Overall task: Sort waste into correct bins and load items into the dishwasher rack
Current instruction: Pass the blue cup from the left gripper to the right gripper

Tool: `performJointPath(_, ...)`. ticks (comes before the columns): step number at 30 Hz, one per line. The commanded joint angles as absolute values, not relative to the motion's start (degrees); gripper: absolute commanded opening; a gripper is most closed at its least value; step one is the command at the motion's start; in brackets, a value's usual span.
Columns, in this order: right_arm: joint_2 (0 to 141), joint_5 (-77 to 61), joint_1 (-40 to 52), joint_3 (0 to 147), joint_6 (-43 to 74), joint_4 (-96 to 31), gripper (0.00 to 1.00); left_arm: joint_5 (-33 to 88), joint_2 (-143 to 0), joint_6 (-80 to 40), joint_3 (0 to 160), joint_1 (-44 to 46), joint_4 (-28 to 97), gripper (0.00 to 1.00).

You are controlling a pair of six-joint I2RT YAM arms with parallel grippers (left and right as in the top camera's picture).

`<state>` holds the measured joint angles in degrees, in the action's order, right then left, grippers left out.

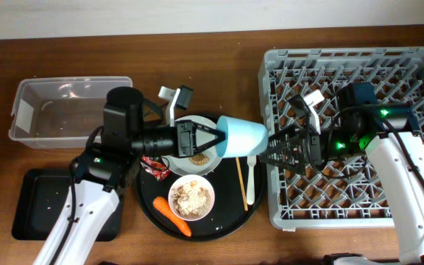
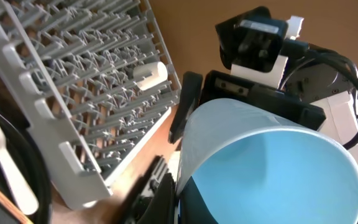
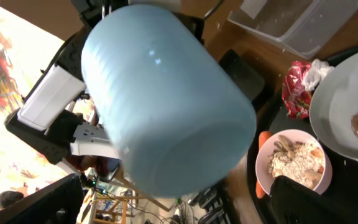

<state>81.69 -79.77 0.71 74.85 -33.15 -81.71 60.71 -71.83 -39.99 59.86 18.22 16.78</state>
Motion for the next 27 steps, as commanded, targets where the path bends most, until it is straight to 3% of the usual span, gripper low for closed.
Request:
performJointPath(1, 81.0, -83.5, 1.1, 75.9, -33.6, -80.9, 0.94, 61.7, -71.3, -42.5, 60.9, 20.9, 16.3, 0.00)
performJointPath(10, 81.0, -86.6, 1.1, 75.9, -33.6, -80.1, 0.82, 59.2, -71.3, -42.6, 60.9, 22.7, 16.3, 0.00)
performJointPath(27, 81.0, -88.9, 1.1, 75.9, -33.6, -80.1, 0.81, 52.3, -71.3, -52.1, 60.9, 22.7, 9.9, 0.00)
